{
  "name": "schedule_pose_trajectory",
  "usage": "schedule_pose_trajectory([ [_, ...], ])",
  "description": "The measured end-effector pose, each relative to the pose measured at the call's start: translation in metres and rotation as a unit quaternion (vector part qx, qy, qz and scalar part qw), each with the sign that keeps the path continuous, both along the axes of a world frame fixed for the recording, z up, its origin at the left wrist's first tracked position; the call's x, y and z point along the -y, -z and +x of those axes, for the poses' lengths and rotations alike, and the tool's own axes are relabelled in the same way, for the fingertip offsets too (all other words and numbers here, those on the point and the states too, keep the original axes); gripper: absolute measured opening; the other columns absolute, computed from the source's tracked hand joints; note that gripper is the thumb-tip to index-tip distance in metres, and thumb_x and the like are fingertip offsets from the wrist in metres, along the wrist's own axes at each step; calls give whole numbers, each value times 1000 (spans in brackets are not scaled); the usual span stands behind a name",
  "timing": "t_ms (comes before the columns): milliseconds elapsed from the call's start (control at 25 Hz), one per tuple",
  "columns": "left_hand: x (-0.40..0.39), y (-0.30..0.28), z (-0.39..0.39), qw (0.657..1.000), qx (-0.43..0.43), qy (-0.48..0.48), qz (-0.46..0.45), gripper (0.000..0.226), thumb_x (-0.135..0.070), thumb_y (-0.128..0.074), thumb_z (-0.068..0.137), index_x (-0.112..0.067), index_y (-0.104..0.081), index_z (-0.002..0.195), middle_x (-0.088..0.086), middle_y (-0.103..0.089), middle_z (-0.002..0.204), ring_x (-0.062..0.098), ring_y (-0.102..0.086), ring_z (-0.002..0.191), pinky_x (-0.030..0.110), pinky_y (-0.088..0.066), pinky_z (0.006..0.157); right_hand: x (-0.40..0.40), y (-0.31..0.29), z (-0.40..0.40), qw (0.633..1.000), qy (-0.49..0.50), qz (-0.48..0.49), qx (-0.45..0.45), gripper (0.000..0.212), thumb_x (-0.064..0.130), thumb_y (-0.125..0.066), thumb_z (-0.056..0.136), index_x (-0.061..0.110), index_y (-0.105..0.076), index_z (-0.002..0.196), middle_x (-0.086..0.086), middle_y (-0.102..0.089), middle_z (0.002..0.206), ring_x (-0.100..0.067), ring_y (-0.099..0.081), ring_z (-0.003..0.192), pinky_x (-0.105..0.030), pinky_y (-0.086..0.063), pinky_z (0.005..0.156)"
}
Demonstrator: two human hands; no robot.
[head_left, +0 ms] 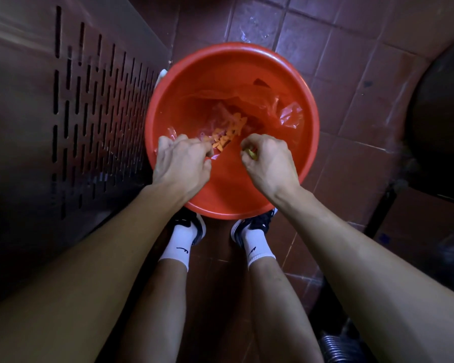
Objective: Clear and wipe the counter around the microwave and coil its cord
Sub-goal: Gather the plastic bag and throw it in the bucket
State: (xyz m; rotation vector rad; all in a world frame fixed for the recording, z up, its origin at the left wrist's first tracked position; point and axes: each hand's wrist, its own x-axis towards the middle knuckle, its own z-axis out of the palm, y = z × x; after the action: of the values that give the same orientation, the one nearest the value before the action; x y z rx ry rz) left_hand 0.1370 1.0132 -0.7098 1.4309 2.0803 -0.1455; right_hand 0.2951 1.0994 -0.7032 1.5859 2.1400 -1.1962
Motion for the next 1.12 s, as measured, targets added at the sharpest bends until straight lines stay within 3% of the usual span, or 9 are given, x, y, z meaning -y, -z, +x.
schedule_pose_trajectory([
  [120,5,2,3,1000,4,9,19,15,-33,-58,91,-29,-67,102,-7,-69,103,19,-52,101,36,-21,86,-2,7,-7,999,40,-6,-26,18,22,-61,92,18,-70,107,-3,-70,104,-24,-65,96,-40,-53,85],
  [240,8,0,5,1000,12,8,25,16,-32,-60,91,-29,-68,104,-8,-68,105,19,-52,104,37,-23,89,-5,13,-11,996,78,-35,-21,25,25,-59,93,20,-68,116,-2,-71,114,-22,-65,105,-34,-51,92],
  [480,19,-30,14,999,44,27,4,25,-32,-54,94,-27,-63,116,-6,-63,120,18,-48,117,37,-25,98,2,-12,5,994,83,-67,10,29,24,-57,94,22,-67,121,-2,-69,124,-22,-63,114,-34,-50,100],
  [880,6,-210,12,998,45,10,-44,35,-41,-42,100,-25,-57,127,1,-60,128,28,-48,122,44,-34,98,-6,-191,2,999,-18,-48,10,29,22,-58,92,18,-66,120,-6,-69,121,-27,-63,112,-41,-51,96],
  [1120,-15,-314,6,1000,14,-7,-13,34,-40,-45,99,-25,-58,126,3,-61,128,28,-49,122,44,-33,101,-18,-307,1,993,-115,12,-29,30,18,-59,88,18,-68,117,-10,-70,117,-31,-62,110,-36,-50,88],
])
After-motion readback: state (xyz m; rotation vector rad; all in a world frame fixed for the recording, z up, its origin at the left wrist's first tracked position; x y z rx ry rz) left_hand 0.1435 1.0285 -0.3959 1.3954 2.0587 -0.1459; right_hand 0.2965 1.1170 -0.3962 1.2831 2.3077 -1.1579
